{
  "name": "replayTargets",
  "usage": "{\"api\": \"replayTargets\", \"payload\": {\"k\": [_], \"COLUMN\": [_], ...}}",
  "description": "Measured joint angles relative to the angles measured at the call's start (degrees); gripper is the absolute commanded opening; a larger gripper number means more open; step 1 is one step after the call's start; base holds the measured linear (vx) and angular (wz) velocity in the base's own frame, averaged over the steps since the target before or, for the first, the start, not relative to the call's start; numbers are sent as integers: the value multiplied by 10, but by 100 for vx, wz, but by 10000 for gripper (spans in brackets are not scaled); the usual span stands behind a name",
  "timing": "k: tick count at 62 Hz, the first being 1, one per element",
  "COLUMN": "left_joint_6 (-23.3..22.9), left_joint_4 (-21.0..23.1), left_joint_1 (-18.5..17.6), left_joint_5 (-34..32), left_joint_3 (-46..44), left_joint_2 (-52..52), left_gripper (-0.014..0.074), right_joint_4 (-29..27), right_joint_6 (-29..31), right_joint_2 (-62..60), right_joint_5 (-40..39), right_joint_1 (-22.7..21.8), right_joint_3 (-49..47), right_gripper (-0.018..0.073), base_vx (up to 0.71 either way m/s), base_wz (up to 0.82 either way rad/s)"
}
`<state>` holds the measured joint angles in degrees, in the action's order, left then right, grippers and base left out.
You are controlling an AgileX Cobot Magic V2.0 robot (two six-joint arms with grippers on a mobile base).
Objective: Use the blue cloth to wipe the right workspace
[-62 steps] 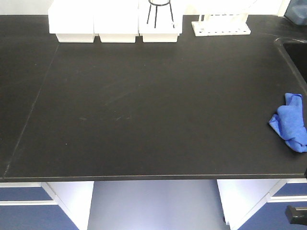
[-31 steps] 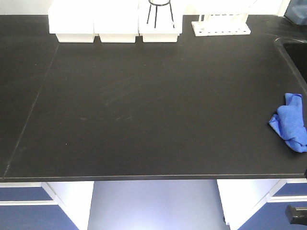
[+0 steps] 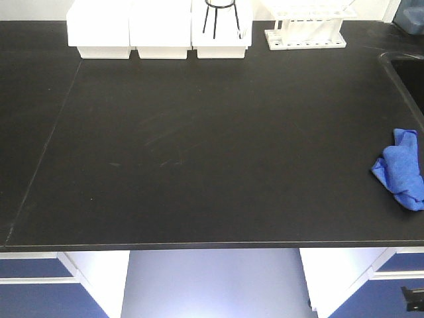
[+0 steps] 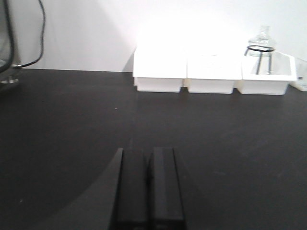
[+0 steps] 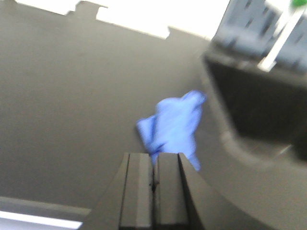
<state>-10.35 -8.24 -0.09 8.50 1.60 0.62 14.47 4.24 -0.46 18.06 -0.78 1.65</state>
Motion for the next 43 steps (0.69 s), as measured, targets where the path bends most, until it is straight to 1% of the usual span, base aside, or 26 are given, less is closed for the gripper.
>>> {"api": "replayTargets", "payload": {"k": [4,13,19,23,32,35,39,43], "left_joint_6": [0,0,0,0,0,0,0,0], "left_joint_4": [0,0,0,0,0,0,0,0], "left_joint_1": [-7,-18,-21,-21,-21,-21,-21,-21], "left_joint_5": [0,0,0,0,0,0,0,0], "left_joint_3": [0,0,0,0,0,0,0,0], "left_joint_2": [0,0,0,0,0,0,0,0], "left_gripper": [-6,-6,-6,-6,-6,-6,-6,-6], "right_joint_4": [14,5,2,2,0,-7,-30,-59], "right_joint_6": [-4,-42,-56,-62,-63,-63,-68,-75], "right_joint_2": [0,0,0,0,0,0,0,-2], "right_joint_5": [-35,-112,-171,-217,-346,-380,-426,-438], "right_joint_1": [0,0,0,0,0,0,0,0], "right_joint_3": [0,0,0,0,0,0,0,-6], "right_gripper": [-8,-8,-8,-8,-8,-8,-8,-8], "base_vx": [0,0,0,0,0,0,0,0], "base_wz": [0,0,0,0,0,0,0,0]}}
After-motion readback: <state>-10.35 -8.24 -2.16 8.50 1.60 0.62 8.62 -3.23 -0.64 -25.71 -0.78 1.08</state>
